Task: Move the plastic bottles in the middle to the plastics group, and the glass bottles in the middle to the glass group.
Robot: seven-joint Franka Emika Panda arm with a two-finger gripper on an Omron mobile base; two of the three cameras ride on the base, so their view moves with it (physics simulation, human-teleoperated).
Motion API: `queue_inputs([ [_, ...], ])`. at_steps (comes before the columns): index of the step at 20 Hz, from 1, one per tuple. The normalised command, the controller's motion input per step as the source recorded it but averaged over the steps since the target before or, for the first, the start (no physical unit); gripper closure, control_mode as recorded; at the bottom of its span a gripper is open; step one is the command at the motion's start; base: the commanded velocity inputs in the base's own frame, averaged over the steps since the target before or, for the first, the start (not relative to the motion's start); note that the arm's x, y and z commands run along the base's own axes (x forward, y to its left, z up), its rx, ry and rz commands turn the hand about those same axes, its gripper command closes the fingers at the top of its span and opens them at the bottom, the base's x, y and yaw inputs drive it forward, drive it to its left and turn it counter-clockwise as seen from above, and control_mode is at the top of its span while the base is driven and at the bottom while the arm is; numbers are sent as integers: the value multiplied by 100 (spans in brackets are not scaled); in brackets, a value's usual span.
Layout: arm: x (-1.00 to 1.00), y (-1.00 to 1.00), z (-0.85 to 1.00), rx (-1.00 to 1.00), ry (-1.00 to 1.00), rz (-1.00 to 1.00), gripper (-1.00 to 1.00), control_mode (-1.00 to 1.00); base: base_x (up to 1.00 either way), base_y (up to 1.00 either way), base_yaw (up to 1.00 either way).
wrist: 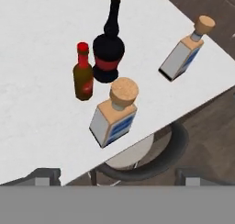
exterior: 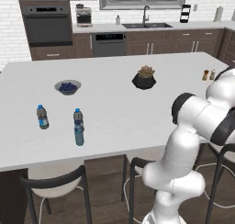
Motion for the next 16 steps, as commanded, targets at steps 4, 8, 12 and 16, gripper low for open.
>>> queue_inputs([
  [4,-25,97,3,-16,14,-6,-100,-100,0,0,0],
  [8,-27,89,16,-6,18,-6,-100,-100,0,0,0],
  [12,-28,77,34,0,24,-4,-100,-100,0,0,0],
  [16,-32,64,45,1,29,-1,-100,-100,0,0,0],
])
